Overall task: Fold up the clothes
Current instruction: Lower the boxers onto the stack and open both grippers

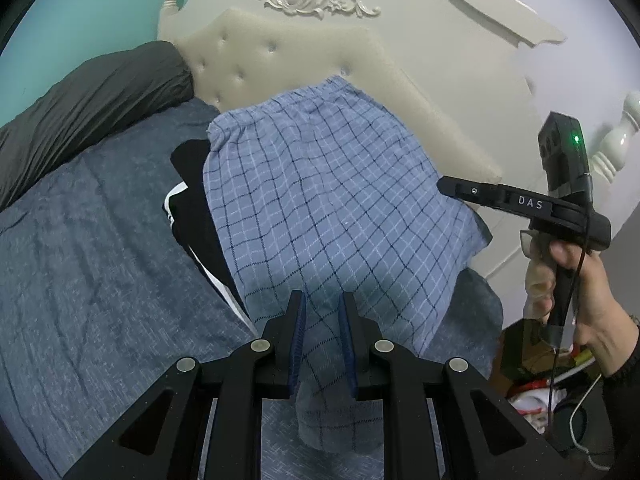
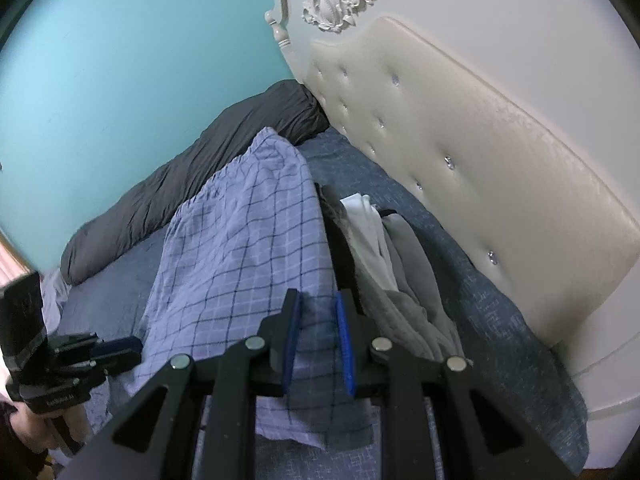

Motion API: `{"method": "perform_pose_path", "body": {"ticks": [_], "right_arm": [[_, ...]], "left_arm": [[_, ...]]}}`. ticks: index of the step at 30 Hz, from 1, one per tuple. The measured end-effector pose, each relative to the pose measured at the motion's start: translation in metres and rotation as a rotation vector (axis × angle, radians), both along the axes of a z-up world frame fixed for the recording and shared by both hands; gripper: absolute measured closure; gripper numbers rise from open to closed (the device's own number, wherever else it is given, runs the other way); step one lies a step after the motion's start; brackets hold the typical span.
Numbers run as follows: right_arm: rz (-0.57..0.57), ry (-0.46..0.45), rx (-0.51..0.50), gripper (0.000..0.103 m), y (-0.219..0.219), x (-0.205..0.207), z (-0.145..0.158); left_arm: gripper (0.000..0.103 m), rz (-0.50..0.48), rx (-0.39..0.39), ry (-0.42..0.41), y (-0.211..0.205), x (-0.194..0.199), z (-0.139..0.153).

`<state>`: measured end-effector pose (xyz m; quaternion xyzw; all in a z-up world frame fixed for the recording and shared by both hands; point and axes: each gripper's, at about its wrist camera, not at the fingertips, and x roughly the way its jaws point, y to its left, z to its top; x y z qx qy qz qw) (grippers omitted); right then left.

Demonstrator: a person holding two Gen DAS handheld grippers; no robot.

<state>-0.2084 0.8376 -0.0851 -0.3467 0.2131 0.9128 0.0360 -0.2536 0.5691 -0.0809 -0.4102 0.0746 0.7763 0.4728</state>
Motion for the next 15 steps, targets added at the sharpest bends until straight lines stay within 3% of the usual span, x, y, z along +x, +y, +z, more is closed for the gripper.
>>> {"method": "perform_pose_path", "body": {"ticks": [3, 5, 6, 15], "right_arm": [[-0.015, 0.041, -0.003, 0.086, -0.002, 0.009, 0.014], [-0.02, 0.059, -0.006, 0.086, -0.005, 0.016, 0.023], [-0.025, 0.064, -0.001, 0.086, -0.007, 0.02, 0.028], [-0.064, 0.102, 0.042, 0.086, -0.035, 0.057, 0.059]], "left_arm": [[0.084, 0.023, 0.019, 0.01, -0.006, 0.001, 0.008], [0.075, 0.037, 0.039, 0.015, -0.011, 0.002, 0.017], [0.066, 0.041, 0.047, 0.018, -0.013, 0.004, 0.021], [0.065, 0.059, 0.07, 0.025, -0.03, 0.027, 0.049]]}}
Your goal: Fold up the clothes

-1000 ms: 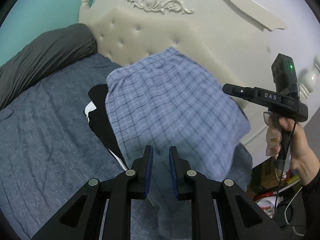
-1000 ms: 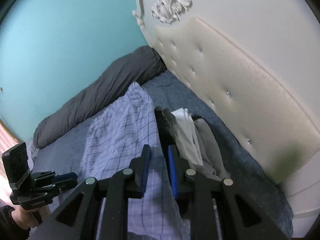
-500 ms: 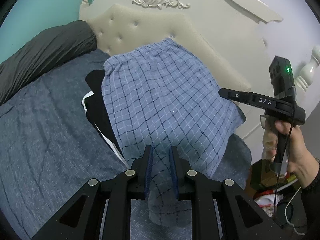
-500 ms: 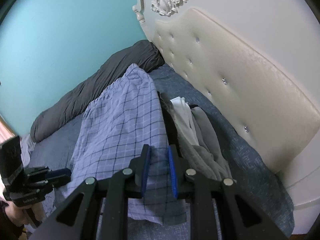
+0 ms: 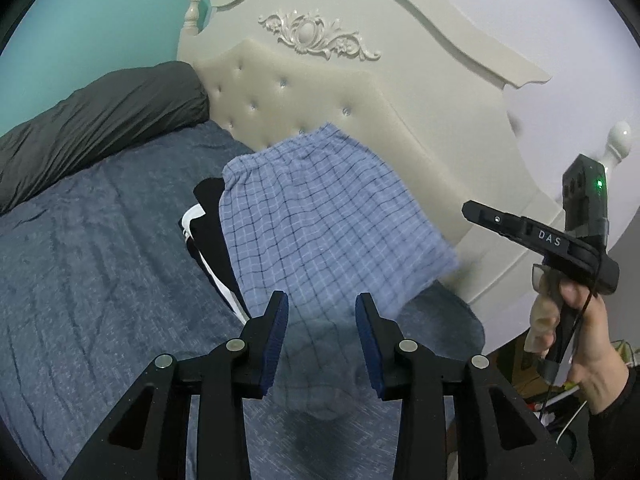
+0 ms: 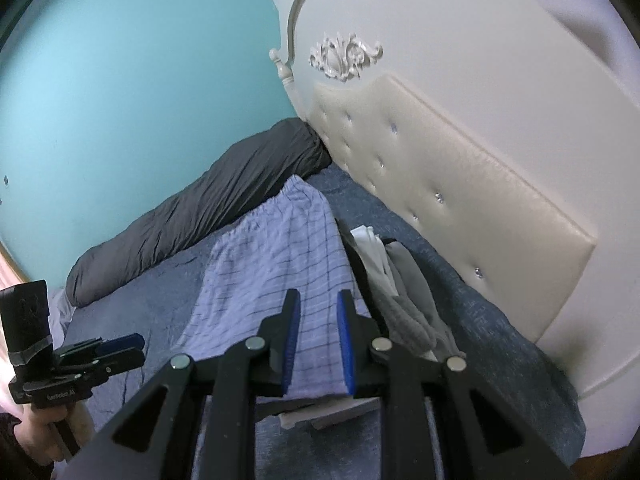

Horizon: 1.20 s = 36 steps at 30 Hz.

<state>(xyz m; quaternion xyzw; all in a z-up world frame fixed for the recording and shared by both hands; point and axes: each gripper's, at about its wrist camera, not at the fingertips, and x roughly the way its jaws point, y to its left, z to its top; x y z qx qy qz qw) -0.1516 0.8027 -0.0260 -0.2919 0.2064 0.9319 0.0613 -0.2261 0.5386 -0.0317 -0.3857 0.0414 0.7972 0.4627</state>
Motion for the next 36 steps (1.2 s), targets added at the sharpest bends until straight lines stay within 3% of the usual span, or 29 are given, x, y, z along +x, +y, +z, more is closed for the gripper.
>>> {"method": "perform_pose_path", "body": {"ticks": [11, 20, 24, 36], "right_arm": [[-0.049, 0.02, 0.029, 0.083, -0.04, 0.056, 0.027], [-0.048, 0.026, 0.048, 0.081, -0.077, 0.093, 0.046], [-0.063, 0.04, 0.046, 0.076, -0.09, 0.106, 0.052], [-0.077, 0.056, 0.099, 0.071, -0.138, 0.142, 0.073]], "left_arm": [[0.065, 0.009, 0.013, 0.044, -0.032, 0.043, 0.042], [0.061, 0.01, 0.044, 0.039, -0.062, 0.08, 0.058], [0.05, 0.017, 0.053, 0.053, -0.075, 0.091, 0.066], [0.04, 0.031, 0.061, 0.072, -0.111, 0.11, 0.076]]}}
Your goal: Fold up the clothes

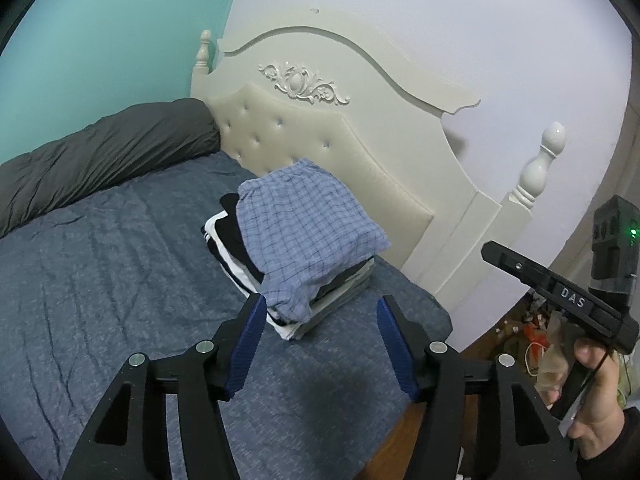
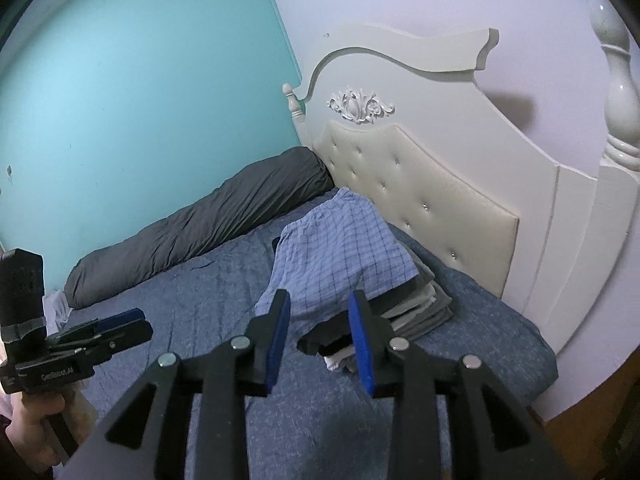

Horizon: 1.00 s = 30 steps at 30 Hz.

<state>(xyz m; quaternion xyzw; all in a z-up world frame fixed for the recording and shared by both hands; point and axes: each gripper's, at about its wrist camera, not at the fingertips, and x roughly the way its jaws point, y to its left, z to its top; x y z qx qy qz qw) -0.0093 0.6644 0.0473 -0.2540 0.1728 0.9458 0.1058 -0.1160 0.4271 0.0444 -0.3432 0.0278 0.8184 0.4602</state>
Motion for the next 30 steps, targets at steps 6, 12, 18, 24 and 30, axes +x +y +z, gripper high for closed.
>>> {"method": "perform_pose_path", "body": {"ticks": [6, 12, 18, 24, 30], "right_arm": [[-0.02, 0.013, 0.008, 0.055, -0.02, 0.019, 0.007], [-0.054, 0.03, 0.026, 0.047, -0.039, 0.039, 0.012], [-0.051, 0.016, 0.052, 0.045, -0.062, 0.052, 0.007], [-0.054, 0.015, 0.047, 0.042, -0.079, 0.066, 0.004], [-0.055, 0.02, 0.051, 0.033, -0.091, 0.081, 0.004]], "left_arm": [[0.037, 0.008, -0.01, 0.029, -0.019, 0.009, 0.006], [0.022, 0.017, -0.004, 0.062, -0.035, 0.024, 0.008], [0.02, 0.006, -0.007, 0.082, -0.049, 0.039, 0.009], [0.015, 0.009, 0.004, 0.122, -0.065, 0.053, 0.017], [0.013, -0.003, 0.006, 0.144, -0.075, 0.065, 0.02]]}}
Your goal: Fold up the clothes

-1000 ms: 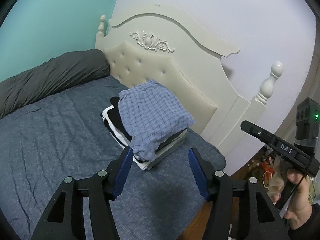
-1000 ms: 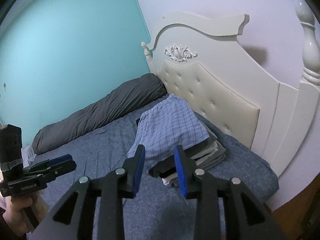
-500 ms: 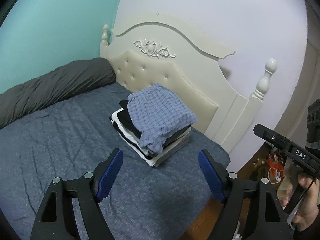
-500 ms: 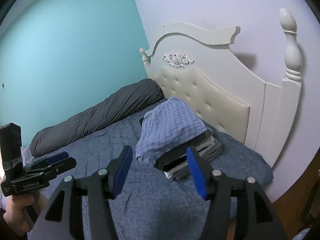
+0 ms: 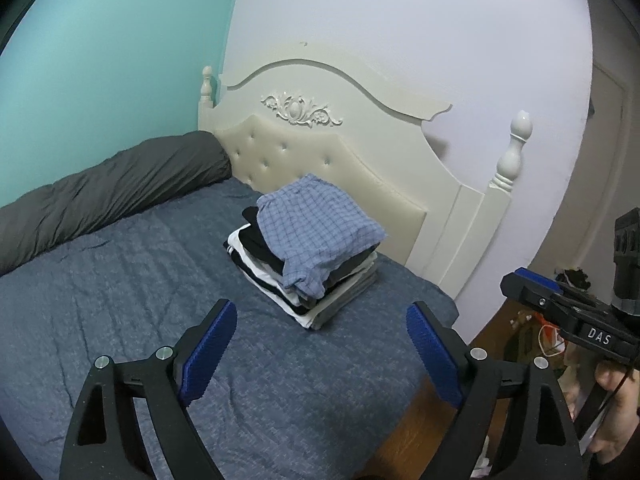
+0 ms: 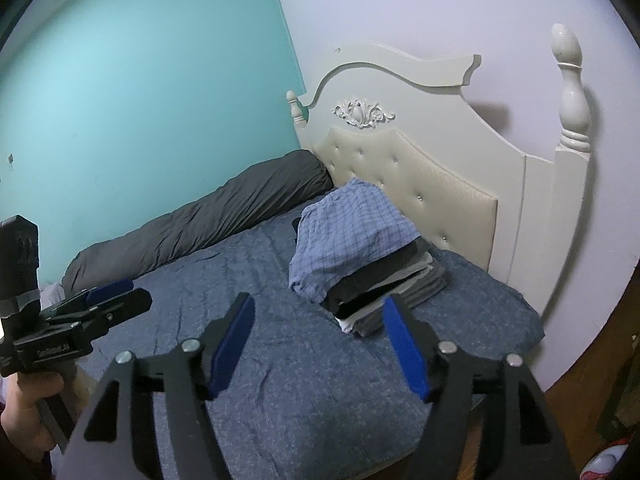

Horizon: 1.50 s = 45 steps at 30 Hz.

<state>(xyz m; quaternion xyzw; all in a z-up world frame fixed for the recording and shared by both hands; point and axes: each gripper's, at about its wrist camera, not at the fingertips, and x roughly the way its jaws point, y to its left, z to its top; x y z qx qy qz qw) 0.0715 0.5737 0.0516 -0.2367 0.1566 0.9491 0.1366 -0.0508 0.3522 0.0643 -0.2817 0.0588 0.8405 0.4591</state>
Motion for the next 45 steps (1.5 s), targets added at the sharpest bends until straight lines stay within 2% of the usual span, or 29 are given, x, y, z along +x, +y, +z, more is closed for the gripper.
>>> {"method": "perform_pose_path", "body": {"ticks": [3, 5, 7, 13, 25, 33, 37, 45], "right_arm": [[-0.01, 0.002, 0.011, 0.03, -0.005, 0.007, 0.0], [-0.018, 0.006, 0.014, 0.026, -0.008, 0.012, -0.001], [-0.029, 0.008, 0.023, 0.024, -0.012, 0.016, -0.003], [-0.058, -0.002, 0.032, 0.022, -0.02, 0.028, -0.016], [-0.084, -0.003, 0.049, 0.011, -0.038, 0.045, -0.029], [-0.085, -0.004, 0.07, 0.01, -0.049, 0.056, -0.032], [-0.097, -0.004, 0.093, 0.004, -0.055, 0.059, -0.033], [-0.102, -0.008, 0.097, 0.002, -0.062, 0.062, -0.037]], "left_arm": [[0.013, -0.001, -0.001, 0.014, -0.004, 0.007, 0.001], [0.009, 0.002, -0.005, 0.024, -0.007, 0.012, 0.0], [0.004, 0.009, -0.003, 0.036, -0.01, 0.016, 0.001], [0.0, 0.014, 0.0, 0.051, -0.017, 0.025, 0.001], [0.0, 0.025, -0.012, 0.039, -0.033, 0.03, -0.015], [0.0, 0.037, -0.006, 0.036, -0.047, 0.033, -0.024], [0.0, 0.04, -0.003, 0.035, -0.052, 0.035, -0.026], [0.0, 0.055, -0.003, 0.045, -0.059, 0.041, -0.027]]}}
